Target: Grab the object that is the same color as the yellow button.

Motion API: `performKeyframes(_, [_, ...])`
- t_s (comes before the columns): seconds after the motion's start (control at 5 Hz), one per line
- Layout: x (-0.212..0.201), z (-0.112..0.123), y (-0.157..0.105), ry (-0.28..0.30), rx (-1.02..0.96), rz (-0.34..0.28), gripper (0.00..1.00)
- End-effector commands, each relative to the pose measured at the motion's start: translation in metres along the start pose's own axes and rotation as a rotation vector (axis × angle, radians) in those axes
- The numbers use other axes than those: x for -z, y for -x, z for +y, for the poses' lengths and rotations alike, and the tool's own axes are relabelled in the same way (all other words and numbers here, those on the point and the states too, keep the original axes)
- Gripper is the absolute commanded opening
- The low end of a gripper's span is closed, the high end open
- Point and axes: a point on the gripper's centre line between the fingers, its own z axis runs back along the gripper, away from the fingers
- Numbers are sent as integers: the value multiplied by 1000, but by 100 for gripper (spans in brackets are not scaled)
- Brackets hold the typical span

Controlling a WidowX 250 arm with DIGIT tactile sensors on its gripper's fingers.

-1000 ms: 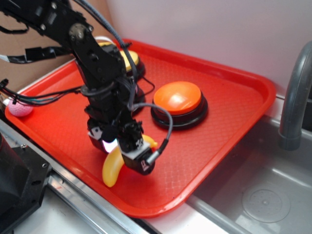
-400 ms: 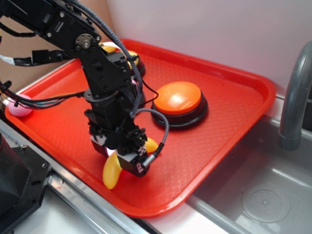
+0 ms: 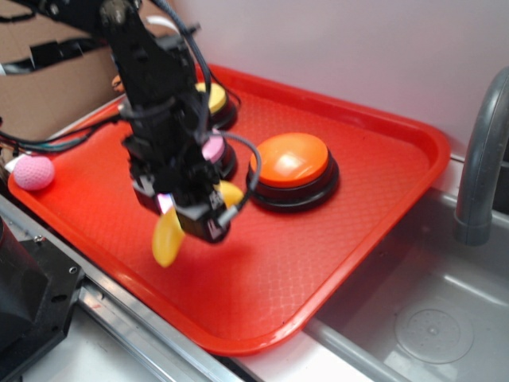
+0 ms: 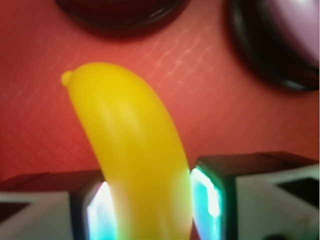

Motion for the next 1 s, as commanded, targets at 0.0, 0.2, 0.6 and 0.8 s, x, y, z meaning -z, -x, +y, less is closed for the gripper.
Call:
performKeyframes(0.0, [-78, 39, -17, 15, -3, -43, 0])
performKeyframes(0.2, [-95, 55, -20, 3, -2, -75, 0])
performKeyframes(0.6, [-117, 88, -18, -22, -62, -106, 0])
performKeyframes(0.8, [-121, 95, -18, -32, -126, -110, 0])
